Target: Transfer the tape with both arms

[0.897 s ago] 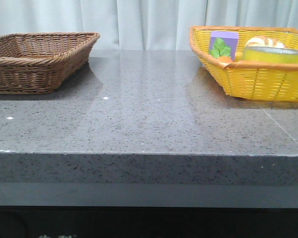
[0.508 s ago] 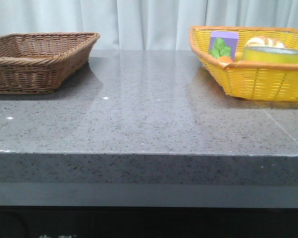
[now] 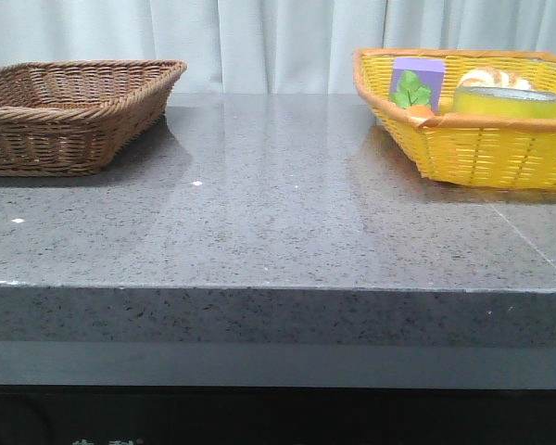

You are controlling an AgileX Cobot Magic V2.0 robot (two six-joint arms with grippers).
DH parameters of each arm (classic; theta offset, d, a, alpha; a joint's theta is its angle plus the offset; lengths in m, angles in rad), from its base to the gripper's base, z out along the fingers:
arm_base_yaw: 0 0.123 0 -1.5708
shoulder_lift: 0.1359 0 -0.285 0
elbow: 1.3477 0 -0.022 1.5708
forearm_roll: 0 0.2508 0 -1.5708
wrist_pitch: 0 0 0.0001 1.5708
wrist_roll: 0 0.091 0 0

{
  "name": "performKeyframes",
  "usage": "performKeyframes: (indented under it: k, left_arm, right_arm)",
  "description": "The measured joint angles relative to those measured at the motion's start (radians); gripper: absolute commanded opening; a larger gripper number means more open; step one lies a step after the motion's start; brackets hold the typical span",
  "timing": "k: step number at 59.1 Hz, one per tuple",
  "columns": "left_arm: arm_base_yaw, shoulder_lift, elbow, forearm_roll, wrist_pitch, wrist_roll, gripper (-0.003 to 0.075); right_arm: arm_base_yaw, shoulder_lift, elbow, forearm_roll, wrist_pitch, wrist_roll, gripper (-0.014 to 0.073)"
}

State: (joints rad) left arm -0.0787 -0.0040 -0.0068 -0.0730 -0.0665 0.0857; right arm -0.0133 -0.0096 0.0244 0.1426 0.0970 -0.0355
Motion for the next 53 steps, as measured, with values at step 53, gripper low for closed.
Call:
performKeyframes:
  k: [53]
  left_arm:
    - [0.000, 0.497, -0.806, 0.000, 0.519, 0.000, -0.0020]
  right_arm:
    - [0.000, 0.452, -0.816, -0.053, 0.459, 0.000, -0.0067]
